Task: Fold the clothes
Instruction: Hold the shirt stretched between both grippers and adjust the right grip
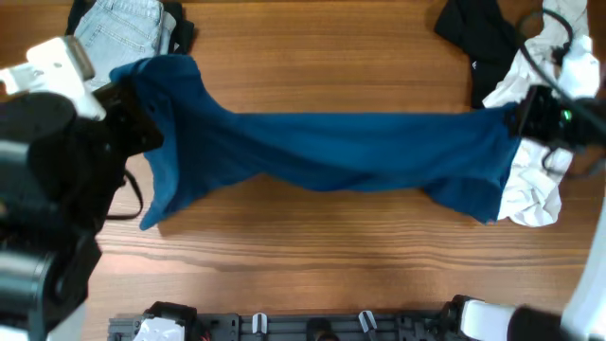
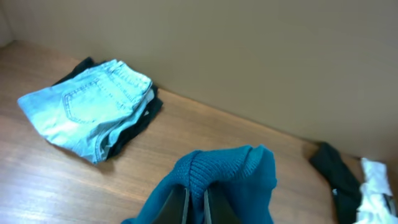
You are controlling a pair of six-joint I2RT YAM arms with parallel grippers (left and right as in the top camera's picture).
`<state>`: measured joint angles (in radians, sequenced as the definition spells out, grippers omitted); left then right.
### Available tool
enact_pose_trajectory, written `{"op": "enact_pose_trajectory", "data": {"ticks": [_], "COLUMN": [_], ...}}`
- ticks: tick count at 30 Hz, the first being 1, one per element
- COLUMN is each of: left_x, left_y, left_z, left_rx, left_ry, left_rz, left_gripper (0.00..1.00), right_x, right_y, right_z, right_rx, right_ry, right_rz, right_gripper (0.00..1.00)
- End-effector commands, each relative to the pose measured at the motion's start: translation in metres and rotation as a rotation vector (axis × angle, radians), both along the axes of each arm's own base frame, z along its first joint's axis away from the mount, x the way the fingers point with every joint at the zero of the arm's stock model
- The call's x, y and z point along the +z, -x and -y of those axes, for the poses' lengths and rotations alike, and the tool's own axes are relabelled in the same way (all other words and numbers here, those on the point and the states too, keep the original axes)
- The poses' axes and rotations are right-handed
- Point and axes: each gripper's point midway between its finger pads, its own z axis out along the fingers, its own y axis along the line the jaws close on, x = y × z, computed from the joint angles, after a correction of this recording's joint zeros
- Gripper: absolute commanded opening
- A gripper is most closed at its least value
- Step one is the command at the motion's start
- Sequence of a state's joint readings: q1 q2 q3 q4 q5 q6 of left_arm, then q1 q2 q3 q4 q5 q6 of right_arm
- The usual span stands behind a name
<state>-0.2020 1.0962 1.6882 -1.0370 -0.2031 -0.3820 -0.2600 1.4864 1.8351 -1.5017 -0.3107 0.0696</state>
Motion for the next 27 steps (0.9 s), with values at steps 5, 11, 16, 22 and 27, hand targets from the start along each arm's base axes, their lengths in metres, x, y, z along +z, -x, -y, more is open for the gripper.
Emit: {"op": "enact_pose_trajectory", "data": {"ticks": [5, 11, 16, 22, 27], "left_x": [-0.061, -0.117, -0.141, -0.143, -0.144], "left_y": [-0.066, -0.103, -0.115, -0.116, -0.115], "left_z": [0.007, 0.014, 0.015, 0.013, 0.013], "left_rx": [0.03, 0.028, 0.035, 0.042, 0.042], "left_ry": [-0.068, -0.102, -0.122, -0.128, -0.129], "left_rz": [-0.199, -0.354, -0.414, -0.42, -0.425], "left_gripper": [0.04, 0.04, 0.04, 0.04, 0.04], "right_x": [-0.054, -0.094, -0.127, -0.163, -0.172], "right_y": [-0.055, -0.082, -0.102, -0.129, -0.129], "right_z": [0.011, -0.002, -0.02, -0.034, -0.038], "right_rx": [0.055, 0.139, 0.216, 0.242, 0.223], "right_ry": [-0.034, -0.059, -0.057, -0.007, -0.022], "right_rz": [-0.083, -0.14, -0.174, -0.186, -0.217], "right_gripper": [0.04, 0.11, 0.17, 0.18, 0.29]}}
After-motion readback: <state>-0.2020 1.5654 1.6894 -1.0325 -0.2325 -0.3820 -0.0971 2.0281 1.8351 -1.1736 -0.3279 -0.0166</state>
